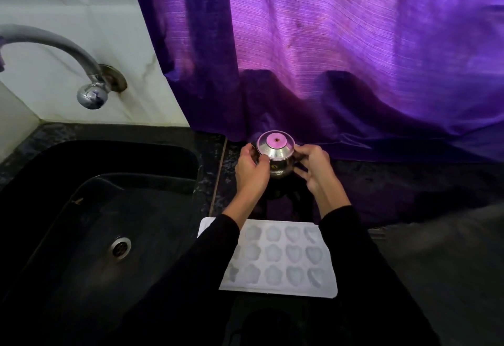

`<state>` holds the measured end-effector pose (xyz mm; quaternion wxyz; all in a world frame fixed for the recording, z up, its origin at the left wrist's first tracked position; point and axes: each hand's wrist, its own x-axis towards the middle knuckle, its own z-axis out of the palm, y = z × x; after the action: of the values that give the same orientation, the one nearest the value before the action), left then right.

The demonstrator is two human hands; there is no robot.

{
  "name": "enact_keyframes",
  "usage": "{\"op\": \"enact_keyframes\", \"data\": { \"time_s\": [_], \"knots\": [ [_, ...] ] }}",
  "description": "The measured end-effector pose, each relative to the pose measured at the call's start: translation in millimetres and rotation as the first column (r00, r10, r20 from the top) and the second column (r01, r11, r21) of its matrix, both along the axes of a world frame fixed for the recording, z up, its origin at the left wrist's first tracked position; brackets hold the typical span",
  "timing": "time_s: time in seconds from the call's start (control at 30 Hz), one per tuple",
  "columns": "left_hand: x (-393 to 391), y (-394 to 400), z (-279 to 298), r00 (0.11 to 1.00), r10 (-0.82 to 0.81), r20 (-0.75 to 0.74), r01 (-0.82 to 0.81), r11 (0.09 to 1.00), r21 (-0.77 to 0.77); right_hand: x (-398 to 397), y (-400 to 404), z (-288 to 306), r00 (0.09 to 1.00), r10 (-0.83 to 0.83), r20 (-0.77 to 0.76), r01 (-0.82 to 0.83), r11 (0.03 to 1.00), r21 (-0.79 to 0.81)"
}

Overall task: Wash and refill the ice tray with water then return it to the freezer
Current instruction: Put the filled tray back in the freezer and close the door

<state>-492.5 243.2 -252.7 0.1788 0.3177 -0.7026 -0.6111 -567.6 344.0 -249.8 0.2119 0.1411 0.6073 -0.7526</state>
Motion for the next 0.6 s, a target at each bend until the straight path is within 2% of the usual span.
{"op": "enact_keyframes", "data": {
  "time_s": [0.13, 0.3, 0.4, 0.5, 0.6],
  "knots": [
    [4.5, -2.9, 6.9, 0.999, -0.038, 0.005, 0.038, 0.999, 0.012, 1.1, 4.4, 0.8, 0.997, 0.028, -0.065, -0.025, 0.999, 0.038],
    [31.4, -16.0, 10.7, 1.000, -0.002, -0.018, 0.003, 0.999, 0.042, 17.5, 33.2, 1.7, 0.985, 0.036, -0.167, 0.006, 0.970, 0.243],
    [62.2, -29.2, 4.9, 0.999, 0.044, -0.009, -0.044, 0.999, 0.021, 42.2, 60.7, -7.5, 0.974, 0.003, -0.226, 0.091, 0.911, 0.401],
    [95.4, -39.5, -3.3, 0.994, 0.106, 0.021, -0.106, 0.994, -0.004, 74.3, 81.1, -13.6, 0.956, -0.100, -0.276, 0.225, 0.852, 0.473],
    [124.6, -41.6, -5.0, 0.985, 0.163, 0.053, -0.160, 0.985, -0.059, 102.4, 90.8, -18.9, 0.954, -0.105, -0.282, 0.252, 0.789, 0.560]
  ]
}}
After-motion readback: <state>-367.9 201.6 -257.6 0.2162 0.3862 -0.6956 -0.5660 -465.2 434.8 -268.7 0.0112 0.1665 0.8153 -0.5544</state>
